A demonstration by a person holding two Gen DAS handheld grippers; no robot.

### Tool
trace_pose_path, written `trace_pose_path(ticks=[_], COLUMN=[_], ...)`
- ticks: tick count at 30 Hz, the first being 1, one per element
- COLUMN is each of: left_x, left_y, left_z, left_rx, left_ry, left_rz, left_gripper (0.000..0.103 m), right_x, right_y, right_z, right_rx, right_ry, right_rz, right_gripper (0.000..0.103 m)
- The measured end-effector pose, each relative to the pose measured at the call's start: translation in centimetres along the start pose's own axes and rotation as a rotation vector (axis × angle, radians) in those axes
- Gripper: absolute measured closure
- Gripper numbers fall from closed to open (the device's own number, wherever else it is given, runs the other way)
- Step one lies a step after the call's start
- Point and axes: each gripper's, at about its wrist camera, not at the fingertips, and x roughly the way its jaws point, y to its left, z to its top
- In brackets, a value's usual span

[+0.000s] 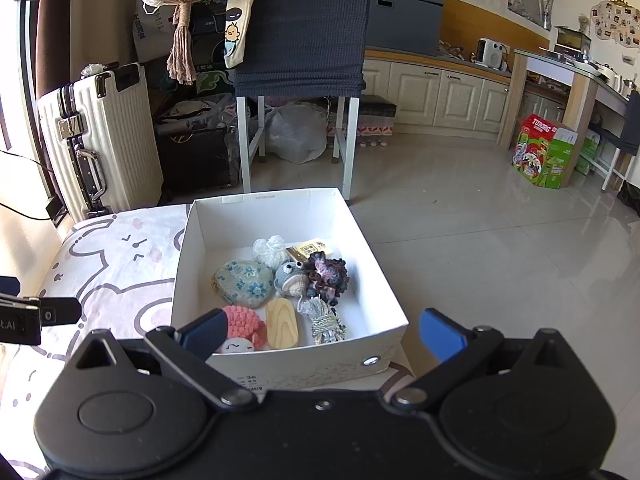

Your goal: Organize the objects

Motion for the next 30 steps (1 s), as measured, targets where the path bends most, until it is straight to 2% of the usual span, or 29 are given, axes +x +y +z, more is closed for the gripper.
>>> trace_pose_path(ticks=[30], left_x=[0.13], left_y=[-0.04], left_z=[-0.11], left_rx=[0.006], left_ry=[0.000], left_rz=[0.000], left_gripper=[0.000], right_x=[0.21], right_y=[0.26], right_z=[-0.18], right_rx=[-0.001], right_ry=[0.003], right_rz=[0.006], right_gripper=[0.000])
